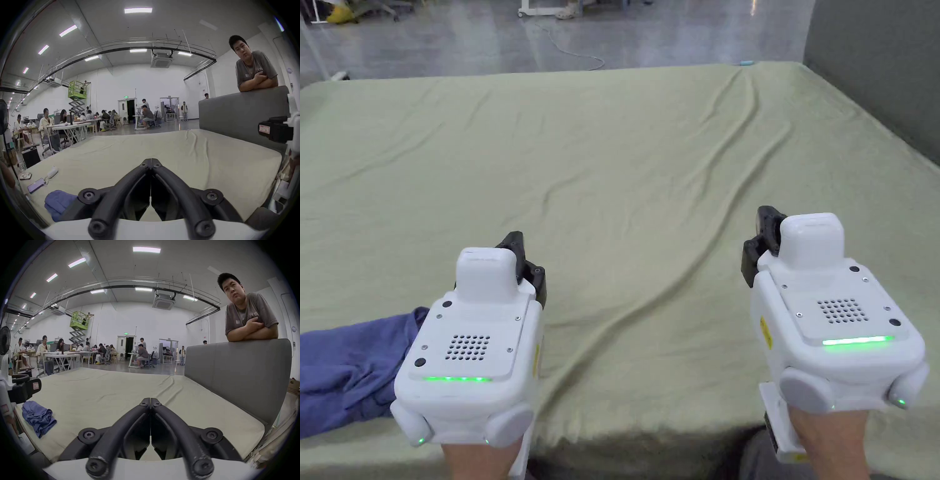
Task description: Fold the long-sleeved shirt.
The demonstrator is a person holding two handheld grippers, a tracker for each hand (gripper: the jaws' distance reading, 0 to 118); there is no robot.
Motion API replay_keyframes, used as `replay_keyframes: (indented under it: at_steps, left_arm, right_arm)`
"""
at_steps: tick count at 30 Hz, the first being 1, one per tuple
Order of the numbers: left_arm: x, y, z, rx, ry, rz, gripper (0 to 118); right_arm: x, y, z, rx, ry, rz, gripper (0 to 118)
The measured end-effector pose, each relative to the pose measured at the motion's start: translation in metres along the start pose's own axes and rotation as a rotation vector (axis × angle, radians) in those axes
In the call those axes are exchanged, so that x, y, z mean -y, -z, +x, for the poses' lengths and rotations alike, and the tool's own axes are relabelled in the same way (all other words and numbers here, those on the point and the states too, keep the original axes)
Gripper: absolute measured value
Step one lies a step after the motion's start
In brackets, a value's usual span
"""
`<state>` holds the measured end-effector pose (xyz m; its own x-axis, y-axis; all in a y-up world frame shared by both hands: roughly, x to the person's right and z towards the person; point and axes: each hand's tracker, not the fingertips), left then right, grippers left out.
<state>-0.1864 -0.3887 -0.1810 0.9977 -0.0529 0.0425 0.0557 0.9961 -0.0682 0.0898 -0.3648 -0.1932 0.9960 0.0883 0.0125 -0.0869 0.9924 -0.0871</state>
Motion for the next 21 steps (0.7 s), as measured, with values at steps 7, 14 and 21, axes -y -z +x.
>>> replay_keyframes:
  at_steps: [7,14,21]
  left_arm:
    - [0.0013,-0.0034,0.0033,0.005,0.026,0.003,0]
    - [0.0061,-0.0007,0.0033,-0.003,0.02,0.005,0]
    - [0.0088,0.0063,0.002,-0.019,0.033,-0.025,108]
  right_arm:
    - [0.0004,0.0011,-0.0041,-0.009,-0.011,-0.003,0]
    - [0.0024,0.0035,0.0001,-0.013,-0.016,-0.019,0]
    - [0.0051,0.005,0.0011,-0.02,-0.008,-0.017,118]
